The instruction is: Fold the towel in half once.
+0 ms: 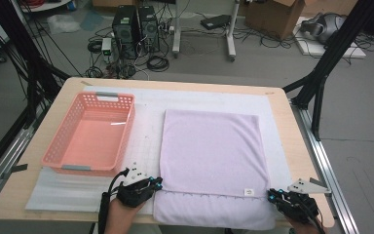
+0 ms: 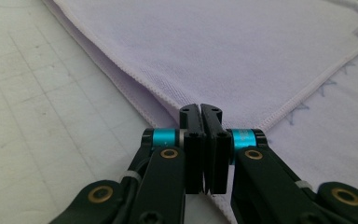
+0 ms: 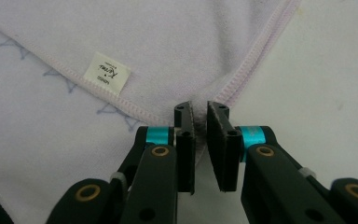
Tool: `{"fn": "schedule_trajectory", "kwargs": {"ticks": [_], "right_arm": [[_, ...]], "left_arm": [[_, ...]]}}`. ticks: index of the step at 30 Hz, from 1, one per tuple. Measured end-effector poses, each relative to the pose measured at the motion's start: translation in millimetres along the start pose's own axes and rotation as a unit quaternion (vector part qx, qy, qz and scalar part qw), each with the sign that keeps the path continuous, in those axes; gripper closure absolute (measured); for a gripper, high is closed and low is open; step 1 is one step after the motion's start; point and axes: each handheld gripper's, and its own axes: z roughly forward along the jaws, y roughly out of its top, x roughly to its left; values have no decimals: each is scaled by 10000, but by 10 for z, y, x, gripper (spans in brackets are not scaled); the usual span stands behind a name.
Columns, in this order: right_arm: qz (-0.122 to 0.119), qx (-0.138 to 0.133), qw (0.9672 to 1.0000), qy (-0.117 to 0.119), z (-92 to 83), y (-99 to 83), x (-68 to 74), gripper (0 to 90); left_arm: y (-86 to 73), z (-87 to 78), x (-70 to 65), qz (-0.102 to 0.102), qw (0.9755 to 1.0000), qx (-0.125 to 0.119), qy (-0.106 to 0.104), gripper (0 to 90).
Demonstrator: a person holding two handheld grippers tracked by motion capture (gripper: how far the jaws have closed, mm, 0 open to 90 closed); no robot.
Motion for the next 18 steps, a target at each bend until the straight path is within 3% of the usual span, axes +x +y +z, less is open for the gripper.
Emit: {"fn": "schedule_trajectory", "kwargs": {"ticks": [3,12,13,15,18], "right_arm": [[33,-59,10000,19,-10,4,-7,864],[117,-180,9998,41,-80,-7,-4,871],[108,-197,9997,39,-88,-7,-2,861],[197,-290,9994,-31,-104,-4,7,720],[287,-537,9981,-17,-140,21,13,721]], "left_arm": [[2,-37,17,-105,9999,-96,-64,877],[-20,-117,-1,-249,9993,-227,-173,878],[-20,-122,-6,-268,9992,-253,-181,878],[-25,-125,-4,-296,9990,-263,-213,877],[-42,-116,-2,-316,9989,-262,-228,877]]}}
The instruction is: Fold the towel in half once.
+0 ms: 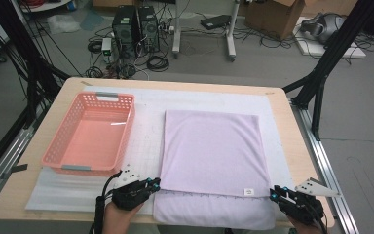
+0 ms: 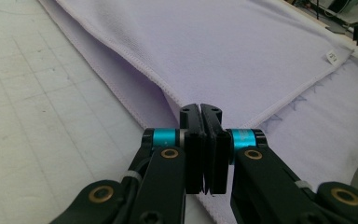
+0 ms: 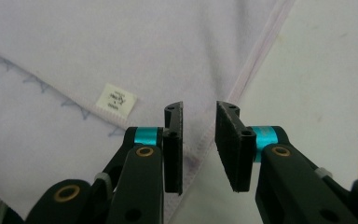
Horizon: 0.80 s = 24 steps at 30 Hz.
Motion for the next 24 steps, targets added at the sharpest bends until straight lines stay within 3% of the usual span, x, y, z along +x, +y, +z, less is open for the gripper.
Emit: {"fn": "schedule_trajectory", "kwargs": {"ticks": [4,8,11,15,24], "right_arm": [[-174,231,9995,-137,129,27,52,731],[-222,408,9988,-141,226,23,46,882],[-280,394,9987,-134,176,11,66,891],[-146,217,9997,35,42,-28,65,893],[-55,102,9998,133,-233,-150,181,893]], "left_arm": [[-6,8,1,-29,10000,-11,-54,876],[-6,-22,8,-87,9999,-77,-79,877],[-8,-52,5,-108,9998,-116,-97,878],[-33,-114,-43,-124,9997,-149,-160,878],[-163,-361,-193,-150,9991,-217,-336,879]]}}
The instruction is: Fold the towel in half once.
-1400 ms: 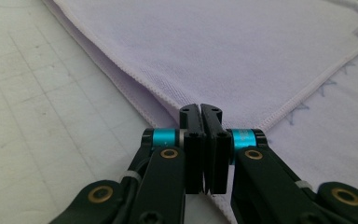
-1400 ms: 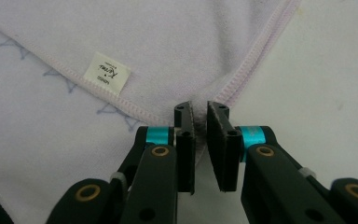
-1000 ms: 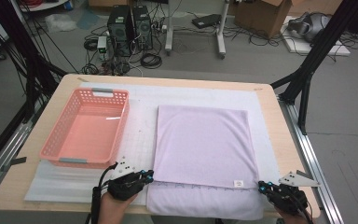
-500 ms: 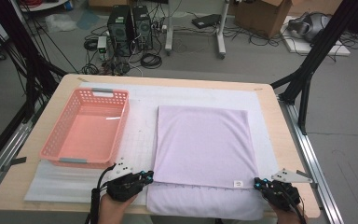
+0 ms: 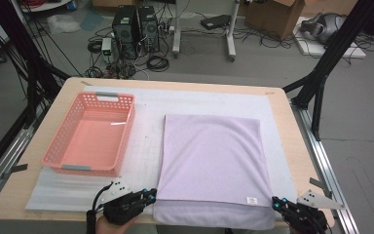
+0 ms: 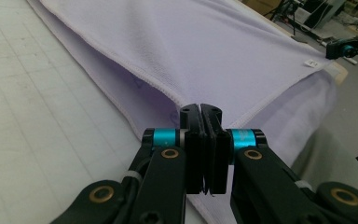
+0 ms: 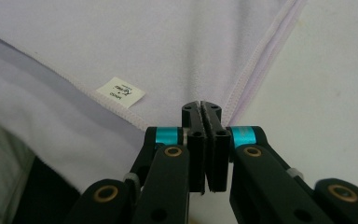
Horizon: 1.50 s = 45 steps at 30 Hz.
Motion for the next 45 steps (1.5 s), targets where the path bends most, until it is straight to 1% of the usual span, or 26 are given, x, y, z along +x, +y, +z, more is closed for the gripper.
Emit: {"fn": "schedule_trajectory", "kwargs": {"ticks": [1,2,4,8,11,15,16,17,18,19,20,21,24,26,29,31,36,41,44,45], "right_arm": [[49,-5,10000,14,-46,-24,21,893],[42,-35,10000,26,-87,-50,39,894],[28,-23,10000,30,-165,-110,87,893],[4,30,10000,25,-280,-224,169,893],[3,71,10000,55,-317,-289,211,893],[-95,217,9997,58,-335,-349,275,893],[-107,245,9996,52,-331,-359,289,892],[-151,312,9994,31,-316,-364,289,878],[-155,355,9992,-28,-303,-364,292,825],[-115,307,9994,-86,-290,-359,280,725],[-12,262,9996,-85,-282,-345,261,721],[-4,196,9998,-104,-278,-329,247,714],[-14,95,9997,-219,-233,-259,211,704],[6,44,9996,-266,-169,-205,176,704],[-61,65,9994,-326,-69,-125,123,703],[-25,51,9993,-363,-12,-73,78,696],[-18,-73,9991,-407,79,56,-54,696],[40,-136,9992,-362,168,160,-221,691],[26,-127,9994,-311,231,202,-319,690],[60,-104,9995,-282,245,217,-345,689]], "left_arm": [[-18,-25,-25,1,10000,8,-25,879],[-37,-46,-51,3,10000,8,-34,878],[-77,-84,-102,70,9999,52,-58,878],[-155,-145,-188,111,9998,117,-118,878],[-215,-201,-226,131,9997,182,-126,879],[-319,-271,-274,169,9993,295,-167,875],[-332,-270,-272,148,9993,301,-171,862],[-332,-260,-262,117,9993,295,-190,789],[-321,-244,-248,95,9995,280,-134,666],[-303,-235,-230,98,9996,250,-117,591],[-276,-229,-212,140,9997,185,-66,591],[-241,-216,-187,154,9998,87,12,581],[-122,-143,-75,56,9999,-79,121,574],[-55,-61,14,-4,9998,-51,190,588],[45,66,137,-65,9997,-43,245,621],[106,140,205,-130,9996,-69,250,636],[242,303,331,-127,9995,-50,295,640],[374,514,462,-174,9993,89,311,627],[438,656,533,-183,9989,150,398,612],[457,703,555,-208,9987,193,412,611]]}}
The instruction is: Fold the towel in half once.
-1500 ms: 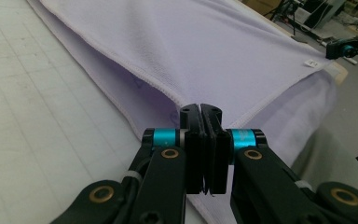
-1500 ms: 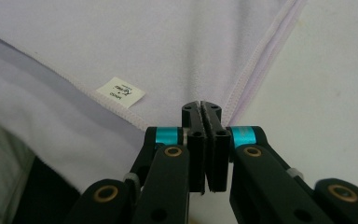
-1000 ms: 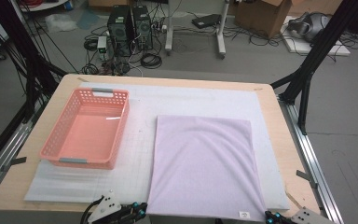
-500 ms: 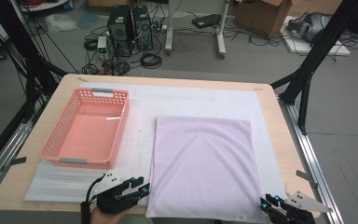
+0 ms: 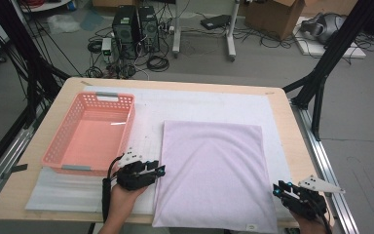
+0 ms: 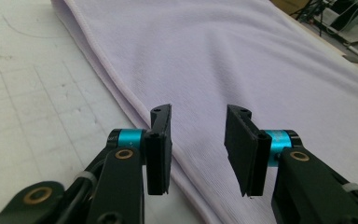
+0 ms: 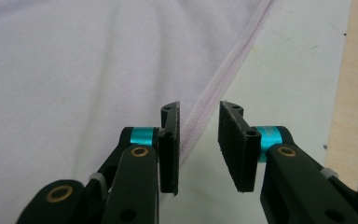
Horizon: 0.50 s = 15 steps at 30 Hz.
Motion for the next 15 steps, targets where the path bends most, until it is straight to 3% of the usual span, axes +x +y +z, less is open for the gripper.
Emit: {"fn": "schedule_trajectory", "kwargs": {"ticks": [4,8,12,14,15], "right_arm": [[-32,-22,10000,50,69,50,-97,688],[-44,4,10000,87,111,69,-135,686],[-81,44,9999,73,102,57,-110,685],[-84,51,9999,61,91,48,-94,683],[-60,46,10000,50,85,45,-88,683]], "left_arm": [[64,159,50,105,9995,200,241,624],[73,278,52,242,9970,532,508,664],[70,306,8,449,9937,526,876,846],[71,287,3,484,9917,470,1099,866],[70,266,19,398,9915,402,1170,867]]}}
